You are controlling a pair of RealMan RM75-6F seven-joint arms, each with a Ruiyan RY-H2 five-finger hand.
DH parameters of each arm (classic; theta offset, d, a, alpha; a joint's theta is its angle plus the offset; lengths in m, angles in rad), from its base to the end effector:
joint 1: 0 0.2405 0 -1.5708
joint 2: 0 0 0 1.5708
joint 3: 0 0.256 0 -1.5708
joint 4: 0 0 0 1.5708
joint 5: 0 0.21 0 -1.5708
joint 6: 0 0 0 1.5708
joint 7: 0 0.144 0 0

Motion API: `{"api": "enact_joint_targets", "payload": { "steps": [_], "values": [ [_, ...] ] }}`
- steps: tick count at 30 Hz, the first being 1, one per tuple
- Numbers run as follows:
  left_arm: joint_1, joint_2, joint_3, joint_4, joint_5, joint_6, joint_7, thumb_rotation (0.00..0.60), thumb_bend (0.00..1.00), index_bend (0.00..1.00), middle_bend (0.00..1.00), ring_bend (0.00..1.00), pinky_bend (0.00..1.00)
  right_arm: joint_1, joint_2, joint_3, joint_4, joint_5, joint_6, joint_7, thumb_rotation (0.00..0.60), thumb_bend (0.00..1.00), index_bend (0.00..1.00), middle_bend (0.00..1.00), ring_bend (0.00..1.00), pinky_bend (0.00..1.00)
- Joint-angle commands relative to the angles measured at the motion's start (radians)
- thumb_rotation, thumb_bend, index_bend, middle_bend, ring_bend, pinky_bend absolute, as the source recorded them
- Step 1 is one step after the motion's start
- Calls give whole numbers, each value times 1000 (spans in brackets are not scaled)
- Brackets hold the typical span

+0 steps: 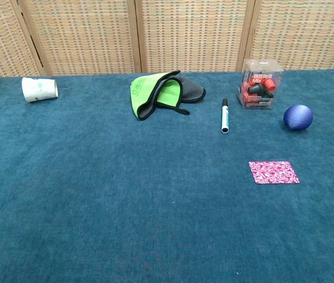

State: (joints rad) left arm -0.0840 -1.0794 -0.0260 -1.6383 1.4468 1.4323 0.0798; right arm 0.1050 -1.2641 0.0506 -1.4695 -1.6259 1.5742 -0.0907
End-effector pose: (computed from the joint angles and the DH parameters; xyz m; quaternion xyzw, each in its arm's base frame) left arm -0.3210 0.1750 0.1623 -0.6096 -0.3934 -0.3299 0.6039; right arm -0.2997 -0.1866 0.1295 0.6276 -0.3022 0.4175 0.5835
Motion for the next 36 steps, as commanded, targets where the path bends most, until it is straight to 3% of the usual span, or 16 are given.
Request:
{"api": "enact_joint_targets", "payload": {
  "steps": [1,6,7,10,11,13,14,16,22,36],
  "values": [
    [0,-1,0,0,0,1,0,600,0,0,0,0,0,1,-3,-3,4,-2,-4,-5,600,0,0,0,0,0],
    [1,-2,-1,0,-1,2,3,600,0,0,0,0,0,9,-9,-11,7,-5,-26,-10,600,6,0,0,0,0],
    [1,-2,-1,0,-3,1,4,600,0,0,0,0,0,13,-10,-14,5,-7,-37,-9,600,48,0,0,0,0],
    [-2,-2,-4,-4,-12,-6,7,600,0,0,0,0,0,52,-3,-32,-16,-20,-115,16,600,399,0,0,0,0],
    [-3,-2,-4,-4,-13,-7,11,600,0,0,0,0,0,77,7,-42,-31,-26,-165,42,600,562,0,0,0,0],
    [-3,-2,-6,-8,-18,-8,15,600,0,0,0,0,0,137,32,-55,-66,-31,-277,108,600,800,5,0,0,0],
    [-3,-1,-5,-12,-18,-8,16,600,0,0,0,0,0,173,43,-59,-78,-34,-337,133,600,904,14,0,0,0],
    [-2,-4,-5,-14,-14,-2,27,600,0,0,0,0,0,267,22,-54,-71,-37,-486,126,600,992,36,2,0,0],
    [-2,-7,-8,-16,-22,-2,36,600,0,0,0,0,0,345,-24,-34,-65,36,-629,37,600,1000,58,16,0,0],
    [-3,-4,-6,-16,-21,-6,30,600,0,0,0,0,0,412,-148,0,-39,228,-737,-206,600,1000,58,30,0,0]
  ]
}}
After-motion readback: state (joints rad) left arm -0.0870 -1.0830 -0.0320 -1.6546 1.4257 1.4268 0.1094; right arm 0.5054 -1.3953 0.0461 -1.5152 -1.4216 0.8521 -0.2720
